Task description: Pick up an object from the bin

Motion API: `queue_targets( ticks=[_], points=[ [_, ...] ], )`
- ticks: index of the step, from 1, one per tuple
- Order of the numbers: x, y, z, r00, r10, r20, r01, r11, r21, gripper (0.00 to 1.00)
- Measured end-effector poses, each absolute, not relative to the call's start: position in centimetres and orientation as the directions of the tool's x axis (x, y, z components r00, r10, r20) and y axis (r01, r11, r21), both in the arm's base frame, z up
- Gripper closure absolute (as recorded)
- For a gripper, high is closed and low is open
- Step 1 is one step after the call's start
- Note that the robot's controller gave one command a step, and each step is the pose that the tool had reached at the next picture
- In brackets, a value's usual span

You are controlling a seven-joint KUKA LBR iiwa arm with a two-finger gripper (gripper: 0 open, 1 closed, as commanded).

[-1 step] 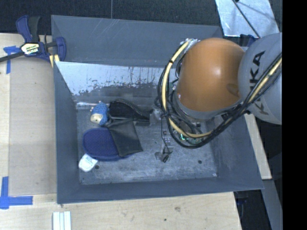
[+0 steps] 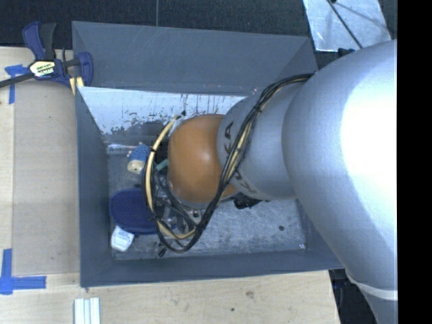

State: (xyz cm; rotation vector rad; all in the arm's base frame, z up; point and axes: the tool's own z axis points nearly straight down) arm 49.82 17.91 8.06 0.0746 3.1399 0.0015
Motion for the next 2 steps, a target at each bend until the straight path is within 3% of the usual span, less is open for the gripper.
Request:
queue_targets(
  ticks=[1, 2],
  points=[
    [49.9, 17.8, 8.5, -0.999, 0.051, -0.003, 0.051, 0.999, 0.002, 1.00],
    [51.7, 16.7, 20.7, -1.000, 0.025, -0.011, 0.025, 1.000, 0.004, 1.00]
  ],
)
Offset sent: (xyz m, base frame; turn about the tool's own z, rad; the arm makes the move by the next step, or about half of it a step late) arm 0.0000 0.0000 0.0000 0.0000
